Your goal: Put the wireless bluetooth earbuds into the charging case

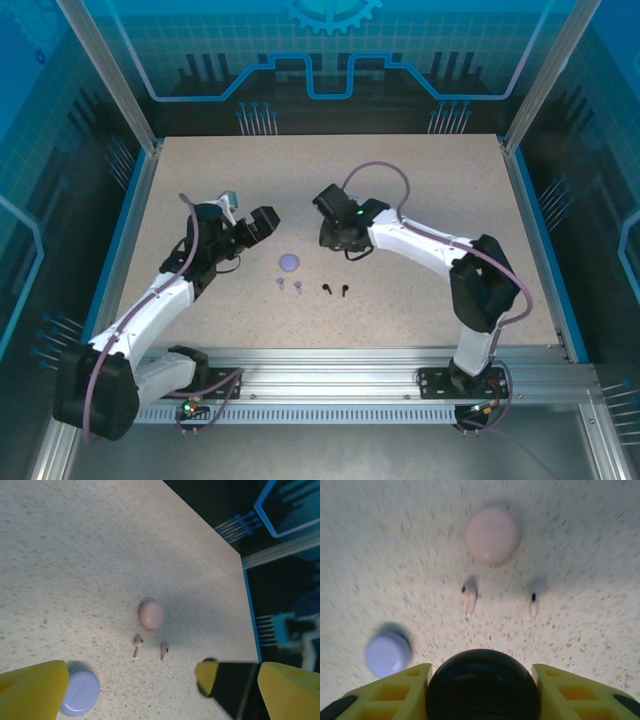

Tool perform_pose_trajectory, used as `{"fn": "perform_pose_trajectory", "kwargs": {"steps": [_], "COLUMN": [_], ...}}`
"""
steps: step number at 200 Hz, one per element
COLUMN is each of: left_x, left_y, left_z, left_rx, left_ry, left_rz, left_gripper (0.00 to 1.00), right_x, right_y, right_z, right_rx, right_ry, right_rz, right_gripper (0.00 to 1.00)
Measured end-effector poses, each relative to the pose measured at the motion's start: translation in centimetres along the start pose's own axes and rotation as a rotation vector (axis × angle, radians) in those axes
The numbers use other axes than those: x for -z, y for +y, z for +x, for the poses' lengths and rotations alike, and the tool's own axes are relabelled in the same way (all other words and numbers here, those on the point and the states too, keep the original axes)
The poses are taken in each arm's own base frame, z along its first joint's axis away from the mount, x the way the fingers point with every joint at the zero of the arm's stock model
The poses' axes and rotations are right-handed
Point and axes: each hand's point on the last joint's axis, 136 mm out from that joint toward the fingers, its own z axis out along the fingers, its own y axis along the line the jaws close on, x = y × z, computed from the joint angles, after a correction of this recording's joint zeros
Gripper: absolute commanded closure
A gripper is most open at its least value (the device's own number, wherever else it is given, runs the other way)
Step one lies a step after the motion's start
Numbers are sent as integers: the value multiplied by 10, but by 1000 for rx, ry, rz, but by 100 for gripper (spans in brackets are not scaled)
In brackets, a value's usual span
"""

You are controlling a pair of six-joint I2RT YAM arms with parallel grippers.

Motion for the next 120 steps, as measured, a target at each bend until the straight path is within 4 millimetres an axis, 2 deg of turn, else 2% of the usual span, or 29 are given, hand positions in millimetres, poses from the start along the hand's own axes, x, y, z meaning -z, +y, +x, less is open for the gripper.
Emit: {"fn": "perform_pose_trajectory", "kwargs": {"steps": [22,52,84,120], "left_x": [-8,-17,-32,-54], "left_y": [-11,-26,-42,-56], "left_z": [13,27,43,61], "left_rx": [-34,-78,-99,-106], "left_ry": [9,10,21,44], "left_rz": [73,179,284,383], "left_gripper": [1,1,1,6], "right_x": [14,19,19,21], "right_y": [-7,-12,-5,-3], "right_z": [-26,-46,-49,-39], "right_rx": [-118,-282,-431,-562], "right_ry": [-51,-71,-65,-56], "right_rz": [-43,-92,-141,-161], "right_gripper": [62,62,61,61]}}
